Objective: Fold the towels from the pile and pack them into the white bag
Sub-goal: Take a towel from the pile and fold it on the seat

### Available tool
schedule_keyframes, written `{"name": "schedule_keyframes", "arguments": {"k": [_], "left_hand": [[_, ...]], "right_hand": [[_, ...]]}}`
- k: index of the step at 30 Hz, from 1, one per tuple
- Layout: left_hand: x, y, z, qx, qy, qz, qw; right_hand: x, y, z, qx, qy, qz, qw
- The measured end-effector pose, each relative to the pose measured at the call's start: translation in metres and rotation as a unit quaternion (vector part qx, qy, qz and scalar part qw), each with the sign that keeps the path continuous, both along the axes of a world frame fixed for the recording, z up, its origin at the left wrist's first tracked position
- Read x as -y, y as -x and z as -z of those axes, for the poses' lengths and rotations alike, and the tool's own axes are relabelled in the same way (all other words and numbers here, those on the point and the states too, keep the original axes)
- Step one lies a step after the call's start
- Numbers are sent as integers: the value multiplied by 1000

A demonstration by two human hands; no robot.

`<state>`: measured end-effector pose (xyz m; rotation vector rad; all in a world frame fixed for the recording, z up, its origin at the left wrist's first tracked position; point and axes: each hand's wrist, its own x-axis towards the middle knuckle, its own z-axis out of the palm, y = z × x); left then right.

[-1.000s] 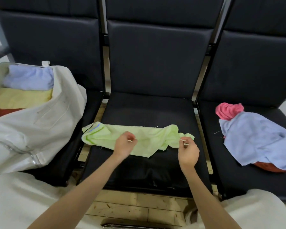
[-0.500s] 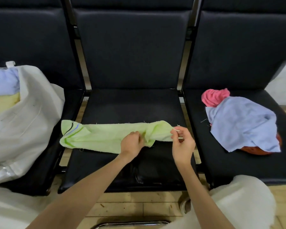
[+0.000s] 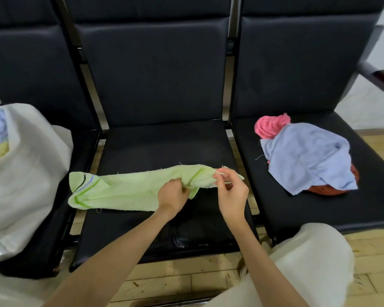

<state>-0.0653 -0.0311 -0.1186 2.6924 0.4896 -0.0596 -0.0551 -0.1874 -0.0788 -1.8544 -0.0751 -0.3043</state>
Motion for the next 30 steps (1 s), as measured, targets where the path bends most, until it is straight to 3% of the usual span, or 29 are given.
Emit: {"name": "schedule_keyframes", "arguments": {"k": [3,6,9,12,15,18,21,25,30], "left_hand": [[-18,8,1,34,83,-33,995],[-44,14,-17,113,189,-112,969],[-65,17,-51,196,84,-71,974],[-88,18,-63,215,9,-54,975],[-104,20,-69,209,55,-91,972],[-107,17,-94,252,164,-158,941],[-104,13,-137,317,298,-208,876],[-91,15,-197,358,425,-218,802],[-86,23,-227,390,462,-194,773]], "right_hand": [[10,-3,8,-32,33,11,999],[18,-4,20,-39,112,17,993],[17,-2,24,-33,209,16,977],[11,-5,18,-46,187,51,980],[7,-10,12,-52,215,52,974],[5,-14,14,-45,278,16,959],[3,-20,14,-33,250,-41,967],[-8,-23,-3,-47,121,-77,989],[-22,-31,-14,-53,41,-17,998]]}}
